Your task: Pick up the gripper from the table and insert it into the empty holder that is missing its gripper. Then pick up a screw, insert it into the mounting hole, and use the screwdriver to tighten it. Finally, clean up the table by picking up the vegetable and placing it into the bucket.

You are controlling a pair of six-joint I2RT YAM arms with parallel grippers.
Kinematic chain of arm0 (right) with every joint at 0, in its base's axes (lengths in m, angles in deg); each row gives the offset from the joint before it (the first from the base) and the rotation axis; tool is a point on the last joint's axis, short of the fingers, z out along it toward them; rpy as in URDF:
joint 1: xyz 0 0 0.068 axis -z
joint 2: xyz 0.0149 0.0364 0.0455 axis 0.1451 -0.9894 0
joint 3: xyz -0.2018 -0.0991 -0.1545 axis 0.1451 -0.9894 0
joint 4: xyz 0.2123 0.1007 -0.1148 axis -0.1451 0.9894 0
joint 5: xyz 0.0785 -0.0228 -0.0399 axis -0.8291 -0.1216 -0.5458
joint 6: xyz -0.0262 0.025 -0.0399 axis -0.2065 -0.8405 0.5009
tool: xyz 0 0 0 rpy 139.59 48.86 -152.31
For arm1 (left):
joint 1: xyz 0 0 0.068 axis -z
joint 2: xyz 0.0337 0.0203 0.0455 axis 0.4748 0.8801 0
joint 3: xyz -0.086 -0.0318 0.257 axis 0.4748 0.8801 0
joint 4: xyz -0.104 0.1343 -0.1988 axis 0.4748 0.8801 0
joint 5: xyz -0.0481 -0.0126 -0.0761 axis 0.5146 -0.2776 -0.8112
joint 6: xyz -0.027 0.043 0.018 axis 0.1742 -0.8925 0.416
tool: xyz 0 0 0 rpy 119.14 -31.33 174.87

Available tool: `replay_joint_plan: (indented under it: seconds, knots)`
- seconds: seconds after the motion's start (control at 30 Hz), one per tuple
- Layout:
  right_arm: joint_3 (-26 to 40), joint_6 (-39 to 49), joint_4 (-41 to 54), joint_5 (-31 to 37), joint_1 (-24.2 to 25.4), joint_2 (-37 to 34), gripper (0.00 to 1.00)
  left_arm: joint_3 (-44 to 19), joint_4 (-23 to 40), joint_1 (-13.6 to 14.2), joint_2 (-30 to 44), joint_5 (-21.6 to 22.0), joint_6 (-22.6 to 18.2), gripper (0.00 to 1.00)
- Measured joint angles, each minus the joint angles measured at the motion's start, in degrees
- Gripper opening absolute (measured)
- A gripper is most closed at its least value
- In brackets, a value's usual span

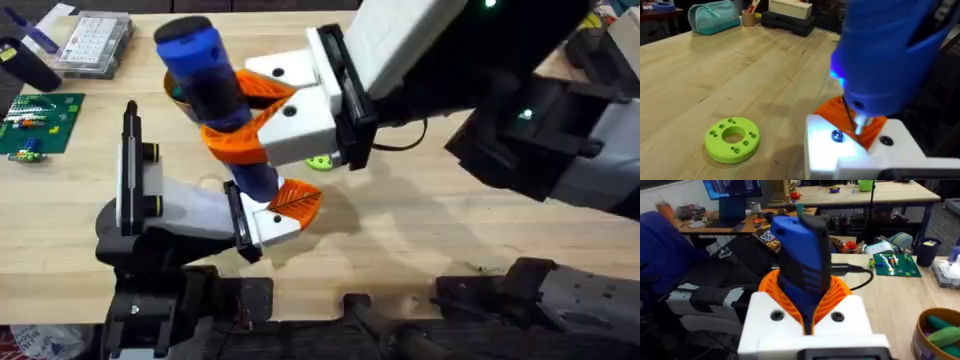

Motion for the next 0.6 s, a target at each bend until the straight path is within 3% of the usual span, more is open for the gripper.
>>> replay_joint_plan:
  seconds: [0.6]
  knots:
    - [-0.1,3.6,0.1,1.0,0.0,0.0,0.042,0.0,0.0,0.0,0.0,0.0,0.0,0.015]
